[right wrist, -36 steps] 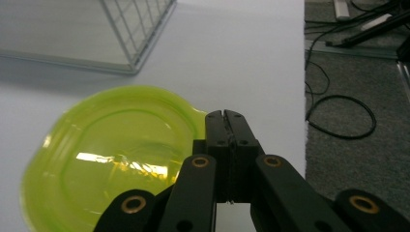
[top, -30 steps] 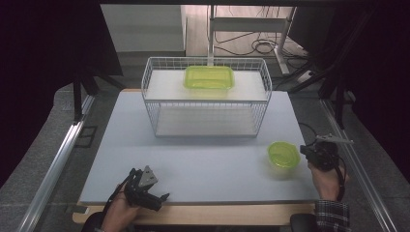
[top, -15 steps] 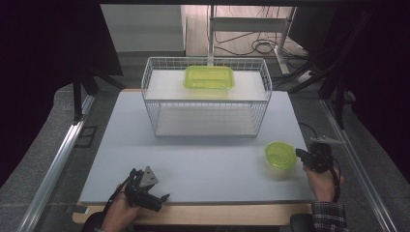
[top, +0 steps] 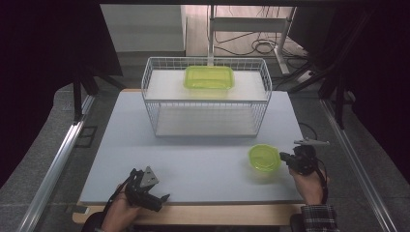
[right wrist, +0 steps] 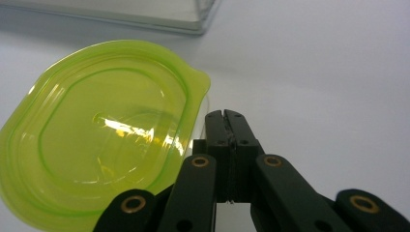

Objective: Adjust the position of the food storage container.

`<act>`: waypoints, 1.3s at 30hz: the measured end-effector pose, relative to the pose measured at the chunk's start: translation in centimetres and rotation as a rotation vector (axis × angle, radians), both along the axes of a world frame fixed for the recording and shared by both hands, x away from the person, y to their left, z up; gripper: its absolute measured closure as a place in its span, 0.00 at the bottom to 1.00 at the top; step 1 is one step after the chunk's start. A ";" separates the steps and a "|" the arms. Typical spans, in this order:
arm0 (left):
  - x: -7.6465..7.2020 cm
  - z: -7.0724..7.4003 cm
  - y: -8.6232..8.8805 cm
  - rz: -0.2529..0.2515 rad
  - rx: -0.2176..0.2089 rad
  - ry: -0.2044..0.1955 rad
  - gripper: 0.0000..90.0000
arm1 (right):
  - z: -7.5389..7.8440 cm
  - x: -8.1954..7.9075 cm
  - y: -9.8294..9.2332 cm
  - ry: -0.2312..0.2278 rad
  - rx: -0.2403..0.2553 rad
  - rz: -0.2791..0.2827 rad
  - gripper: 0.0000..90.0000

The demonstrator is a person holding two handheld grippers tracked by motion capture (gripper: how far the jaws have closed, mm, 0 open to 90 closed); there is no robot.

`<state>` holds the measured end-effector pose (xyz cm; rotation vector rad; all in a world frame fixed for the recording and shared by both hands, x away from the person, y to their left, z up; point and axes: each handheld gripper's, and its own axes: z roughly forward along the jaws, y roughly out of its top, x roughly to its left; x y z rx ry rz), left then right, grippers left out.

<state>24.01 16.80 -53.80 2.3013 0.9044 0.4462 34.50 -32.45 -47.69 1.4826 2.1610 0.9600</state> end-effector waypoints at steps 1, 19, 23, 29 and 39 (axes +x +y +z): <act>0.0 0.0 0.0 -0.002 0.002 0.000 0.01 | 0.0 -0.1 0.3 0.005 0.005 0.012 0.99; 0.0 -0.1 -0.1 -0.010 0.018 0.007 0.01 | -1.5 -0.4 4.8 0.095 0.035 0.156 0.99; 0.0 -0.2 -0.2 -0.011 0.020 0.009 0.01 | -1.9 -0.3 5.3 0.119 0.060 0.180 0.99; 0.0 -0.2 -0.3 -0.014 0.026 0.010 0.01 | -2.4 -0.1 6.2 0.137 0.090 0.211 0.99; 0.0 -0.3 -0.3 -0.012 0.024 0.013 0.01 | -3.2 0.7 9.7 0.143 0.121 0.313 0.98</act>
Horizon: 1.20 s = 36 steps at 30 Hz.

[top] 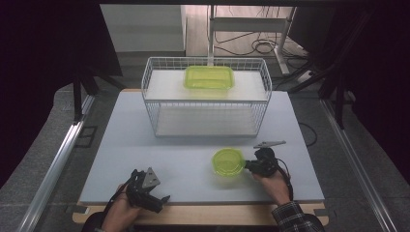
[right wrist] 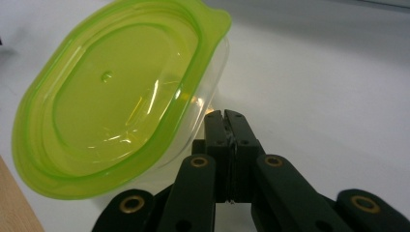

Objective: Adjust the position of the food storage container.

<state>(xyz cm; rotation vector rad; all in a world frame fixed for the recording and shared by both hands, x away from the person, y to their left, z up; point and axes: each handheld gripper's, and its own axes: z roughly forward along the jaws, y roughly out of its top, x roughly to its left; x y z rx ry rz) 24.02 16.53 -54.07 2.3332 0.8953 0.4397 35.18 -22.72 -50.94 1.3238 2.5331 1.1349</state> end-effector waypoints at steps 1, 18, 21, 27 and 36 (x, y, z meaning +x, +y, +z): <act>0.0 0.0 0.0 0.000 0.000 0.000 0.01 | -0.1 0.1 0.3 0.001 -0.004 0.010 0.98; 0.0 0.0 0.0 -0.002 0.002 -0.001 0.01 | -0.7 0.6 5.3 -0.012 -0.006 0.121 0.98; 0.0 0.1 0.0 0.002 0.003 -0.004 0.01 | -0.3 0.6 4.7 -0.037 -0.017 0.102 0.96; 0.0 0.5 0.3 0.029 -0.030 -0.012 0.02 | 0.8 0.2 3.3 -0.115 -0.050 0.081 0.89; -0.2 0.9 0.5 0.043 -0.076 -0.010 0.03 | 2.3 -1.3 1.3 -0.192 -0.050 0.052 0.56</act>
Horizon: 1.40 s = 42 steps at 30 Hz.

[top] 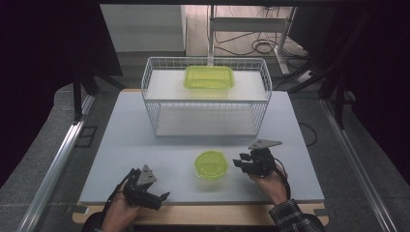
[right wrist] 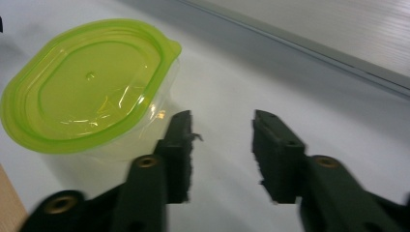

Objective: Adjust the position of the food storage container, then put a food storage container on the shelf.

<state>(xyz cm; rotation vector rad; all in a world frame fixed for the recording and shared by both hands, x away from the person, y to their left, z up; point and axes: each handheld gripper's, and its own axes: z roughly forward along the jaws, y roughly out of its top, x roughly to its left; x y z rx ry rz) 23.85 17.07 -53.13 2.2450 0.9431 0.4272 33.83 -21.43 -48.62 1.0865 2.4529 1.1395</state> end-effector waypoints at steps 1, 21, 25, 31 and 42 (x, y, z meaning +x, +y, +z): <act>0.0 0.0 0.0 -0.002 0.003 -0.002 0.03 | 0.1 -0.1 -0.2 -0.001 0.005 -0.004 0.51; 0.0 -0.3 -0.2 -0.019 0.036 -0.018 0.02 | -0.7 -1.2 -1.4 0.001 0.033 -0.003 0.04; 0.0 -0.3 -0.2 -0.020 0.036 -0.019 0.02 | -0.6 -1.1 -1.4 -0.009 0.034 -0.010 0.04; 0.0 -0.3 -0.3 -0.023 0.042 -0.018 0.02 | -0.3 -1.2 -1.0 -0.019 0.034 0.004 0.03; 0.0 -0.4 -0.4 -0.026 0.051 -0.016 0.02 | 0.7 -0.5 1.0 0.064 0.060 0.052 0.07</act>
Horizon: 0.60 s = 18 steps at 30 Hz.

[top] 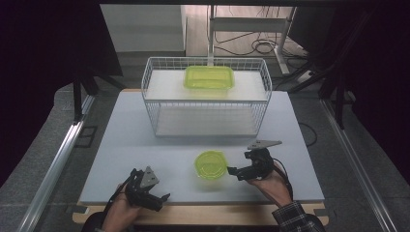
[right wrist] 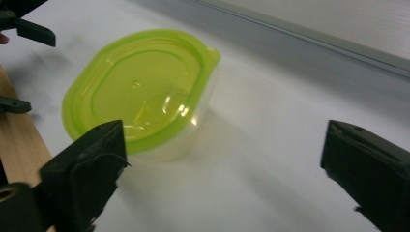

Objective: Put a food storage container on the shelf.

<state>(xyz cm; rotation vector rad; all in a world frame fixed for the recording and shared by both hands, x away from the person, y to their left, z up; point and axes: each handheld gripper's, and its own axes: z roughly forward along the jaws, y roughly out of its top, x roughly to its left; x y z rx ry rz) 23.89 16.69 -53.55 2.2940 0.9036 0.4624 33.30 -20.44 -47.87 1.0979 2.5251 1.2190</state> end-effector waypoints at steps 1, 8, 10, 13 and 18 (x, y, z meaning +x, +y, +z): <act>0.0 0.0 0.0 0.000 0.001 0.000 0.02 | 0.1 0.1 0.2 0.003 -0.004 -0.003 0.10; 0.0 -0.1 -0.1 -0.002 0.007 0.003 0.02 | 0.2 1.8 1.0 0.097 0.074 0.005 0.37; 0.0 -0.1 -0.1 -0.003 0.010 0.005 0.02 | 0.1 2.3 1.1 0.135 0.092 0.010 0.42; 0.0 -0.1 -0.1 -0.005 0.014 0.007 0.02 | -0.3 3.2 1.5 0.184 0.108 0.012 0.48; 0.0 -0.2 -0.1 -0.008 0.019 0.010 0.02 | -0.8 4.3 1.7 0.267 0.146 0.008 0.59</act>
